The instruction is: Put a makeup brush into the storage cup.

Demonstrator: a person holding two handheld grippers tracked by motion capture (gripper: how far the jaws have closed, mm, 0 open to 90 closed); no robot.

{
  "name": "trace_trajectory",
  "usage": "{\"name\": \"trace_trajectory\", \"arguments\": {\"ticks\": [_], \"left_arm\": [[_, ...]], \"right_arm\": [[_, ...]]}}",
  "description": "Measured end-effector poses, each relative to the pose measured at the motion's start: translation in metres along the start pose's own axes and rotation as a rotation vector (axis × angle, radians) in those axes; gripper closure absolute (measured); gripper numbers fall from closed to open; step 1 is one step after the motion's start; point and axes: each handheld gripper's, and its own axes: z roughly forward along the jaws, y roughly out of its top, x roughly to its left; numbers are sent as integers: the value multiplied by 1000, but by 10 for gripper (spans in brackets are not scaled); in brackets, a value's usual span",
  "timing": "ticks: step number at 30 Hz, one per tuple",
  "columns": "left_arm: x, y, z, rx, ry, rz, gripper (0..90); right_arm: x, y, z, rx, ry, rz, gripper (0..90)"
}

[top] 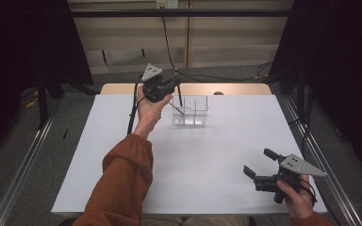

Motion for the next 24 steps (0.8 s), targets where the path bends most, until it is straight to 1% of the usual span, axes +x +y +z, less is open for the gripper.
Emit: {"name": "trace_trajectory", "arguments": {"ticks": [2, 4, 6, 7, 19, 20, 22, 24], "left_arm": [[1, -2, 2, 4, 5, 3, 837], [3, -4, 3, 11, 7, -3, 837], [3, -6, 4, 21, 1, -1, 837], [3, -7, 4, 26, 5, 2, 837], [2, -16, 6, 70, -17, 7, 837], [2, -16, 7, 76, -19, 14, 837], [2, -19, 8, 85, -20, 9, 837], [1, -20, 9, 92, -24, 16, 837]], "right_arm": [[0, 0, 0, 0, 2, 0, 0], [0, 0, 0, -1, 2, -1, 0], [0, 0, 0, 0, 2, 0, 0], [0, 0, 0, 0, 1, -1, 0], [0, 0, 0, 6, 3, -4, 0], [0, 0, 0, 7, 3, -3, 0], [0, 0, 0, 8, 5, 3, 0], [0, 0, 1, 8, 6, 2, 0]]}}
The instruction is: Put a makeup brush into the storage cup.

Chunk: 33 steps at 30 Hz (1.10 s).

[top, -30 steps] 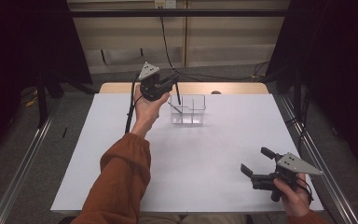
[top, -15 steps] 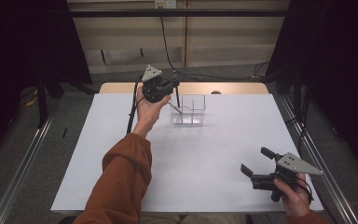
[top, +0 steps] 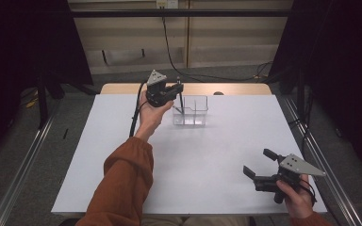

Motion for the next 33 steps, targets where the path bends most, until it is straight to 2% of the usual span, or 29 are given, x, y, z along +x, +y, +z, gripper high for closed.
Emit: {"name": "trace_trajectory", "arguments": {"ticks": [8, 20, 24, 29, 31, 32, 33], "left_arm": [[2, -5, 1, 20, -3, -6, 836], [1, -10, 4, 56, -13, 17, 831], [3, -11, 4, 49, -11, 2, 813], [5, -11, 2, 46, 7, 3, 697], [6, -11, 1, 38, 22, -10, 585], [7, -10, 0, 34, 19, -13, 563], [7, -10, 0, 31, 32, -13, 524]], "right_arm": [[0, 0, 0, 2, 1, -1, 0], [-1, -1, 0, 6, 1, -3, 0], [-1, -1, 0, 7, 3, -4, 0], [-1, -1, 0, 8, 2, -2, 0], [-1, -1, 0, 9, 3, -1, 0], [-1, -1, 0, 8, 4, -1, 0], [-1, -1, 0, 8, 4, -2, 0]]}}
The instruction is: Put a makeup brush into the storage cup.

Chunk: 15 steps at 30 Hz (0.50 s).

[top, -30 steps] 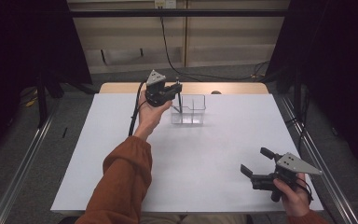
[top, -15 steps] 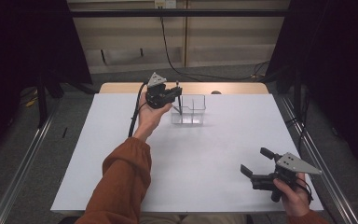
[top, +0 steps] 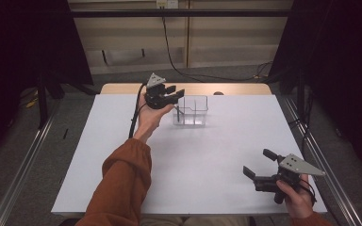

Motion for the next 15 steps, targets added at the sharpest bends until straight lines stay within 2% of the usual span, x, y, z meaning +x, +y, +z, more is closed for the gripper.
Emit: {"name": "trace_trajectory", "arguments": {"ticks": [1, 6, 8, 11, 15], "left_arm": [[0, 0, 0, -4, 12, 2, 474], [2, -1, -2, -3, 14, -15, 286], [1, -2, -2, -9, 2, -12, 249], [1, -1, -3, -7, 0, -12, 163], [1, 1, -8, -20, -2, -17, 93]], "right_arm": [[0, 0, 0, 0, 0, 0, 0], [0, 0, 0, 1, -2, -1, 0], [0, 0, 0, 1, -1, 1, 0], [0, 0, 0, -2, -2, 7, 0], [-1, 0, 0, 0, -5, 2, 0]]}}
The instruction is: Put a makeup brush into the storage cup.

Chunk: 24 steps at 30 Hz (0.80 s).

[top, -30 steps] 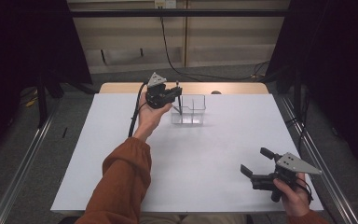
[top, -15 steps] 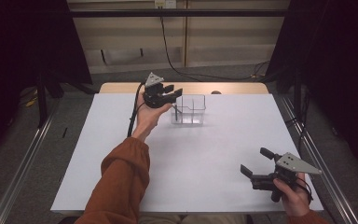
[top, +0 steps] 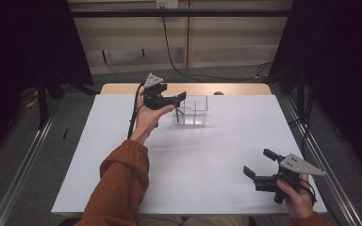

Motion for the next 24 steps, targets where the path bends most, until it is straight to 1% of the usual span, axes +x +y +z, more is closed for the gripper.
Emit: {"name": "trace_trajectory", "arguments": {"ticks": [2, 3, 4, 6, 7, 9, 13, 14, 18, 21, 24], "left_arm": [[1, 1, -4, -10, -14, -5, 59], [2, 1, -6, -17, -21, 1, 48], [2, 2, -8, -28, -22, 2, 45], [3, 3, -12, -33, -24, 0, 34], [4, 4, -14, -35, -23, 7, 33], [4, 5, -17, -39, -27, 4, 34], [3, 6, -24, -49, -39, 27, 35], [3, 7, -26, -52, -38, 33, 35], [2, 8, -34, -56, -33, 31, 35], [0, 7, -40, -43, -26, 56, 38], [-1, 6, -45, -41, -24, 56, 39]], "right_arm": [[-1, 0, 0, -3, -3, 0, 0], [-1, -1, 0, -5, -3, 1, 0], [-1, -1, -1, -3, -4, 2, 0], [-2, -1, -1, -5, -5, 4, 0], [-3, -1, -1, -6, -6, 5, 0], [-3, -1, -1, -6, -7, 7, 0], [-3, -1, -1, -5, -9, 8, 0], [-3, -1, -1, -7, -11, 8, 0], [-3, -1, -1, -8, -11, 8, 0], [-3, -1, -1, -6, -11, 7, 0], [-3, -1, -1, -8, -13, 9, 0]]}}
